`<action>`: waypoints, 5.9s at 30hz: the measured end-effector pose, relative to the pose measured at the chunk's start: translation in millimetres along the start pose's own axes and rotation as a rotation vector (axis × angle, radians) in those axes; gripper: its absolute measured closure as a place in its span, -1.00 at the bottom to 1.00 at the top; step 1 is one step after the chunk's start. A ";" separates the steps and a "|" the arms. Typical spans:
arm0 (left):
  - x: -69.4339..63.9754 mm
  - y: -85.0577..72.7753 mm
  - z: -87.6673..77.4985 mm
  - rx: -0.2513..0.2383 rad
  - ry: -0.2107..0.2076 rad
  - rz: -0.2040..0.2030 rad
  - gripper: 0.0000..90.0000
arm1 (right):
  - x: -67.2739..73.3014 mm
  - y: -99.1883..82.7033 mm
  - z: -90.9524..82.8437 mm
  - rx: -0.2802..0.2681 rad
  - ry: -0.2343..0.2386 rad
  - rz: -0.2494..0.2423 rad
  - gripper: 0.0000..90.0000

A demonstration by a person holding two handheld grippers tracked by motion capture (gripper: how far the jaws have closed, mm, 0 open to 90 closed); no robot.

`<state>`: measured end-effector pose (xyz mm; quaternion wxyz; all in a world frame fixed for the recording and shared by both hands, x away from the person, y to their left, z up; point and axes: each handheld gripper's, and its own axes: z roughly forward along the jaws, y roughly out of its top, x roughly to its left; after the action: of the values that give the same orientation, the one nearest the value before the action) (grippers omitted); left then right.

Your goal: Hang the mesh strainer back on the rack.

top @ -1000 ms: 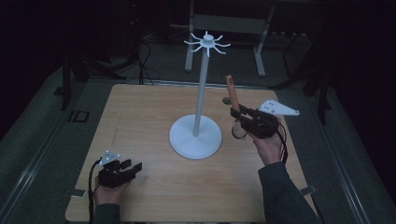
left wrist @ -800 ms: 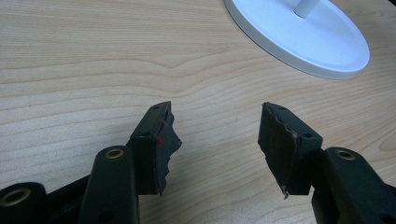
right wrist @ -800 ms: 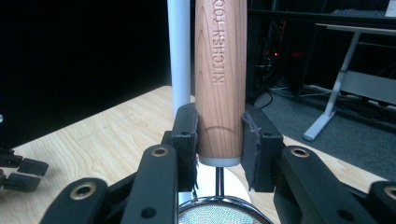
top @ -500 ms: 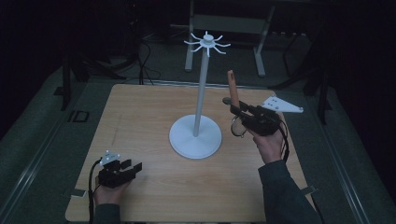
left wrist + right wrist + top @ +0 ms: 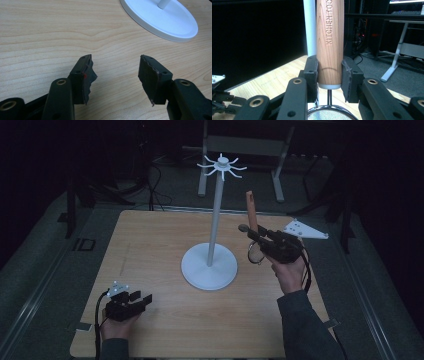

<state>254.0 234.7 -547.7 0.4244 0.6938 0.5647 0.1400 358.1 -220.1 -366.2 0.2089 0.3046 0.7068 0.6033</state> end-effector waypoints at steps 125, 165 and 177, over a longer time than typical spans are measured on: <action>0.8 0.1 -0.9 -0.001 0.001 0.000 0.01 | 17.3 40.9 26.4 -0.125 0.103 0.071 0.54; 0.8 0.2 -1.0 -0.001 0.000 -0.001 0.01 | 19.8 44.6 36.0 -0.116 0.055 0.049 -0.06; 0.6 0.3 -0.4 0.001 -0.002 0.001 0.01 | 13.7 32.0 29.3 -0.017 -0.044 0.008 -0.16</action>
<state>254.1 235.4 -547.4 0.4245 0.6945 0.5640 0.1393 373.3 -186.7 -339.3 0.2247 0.3190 0.6956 0.6032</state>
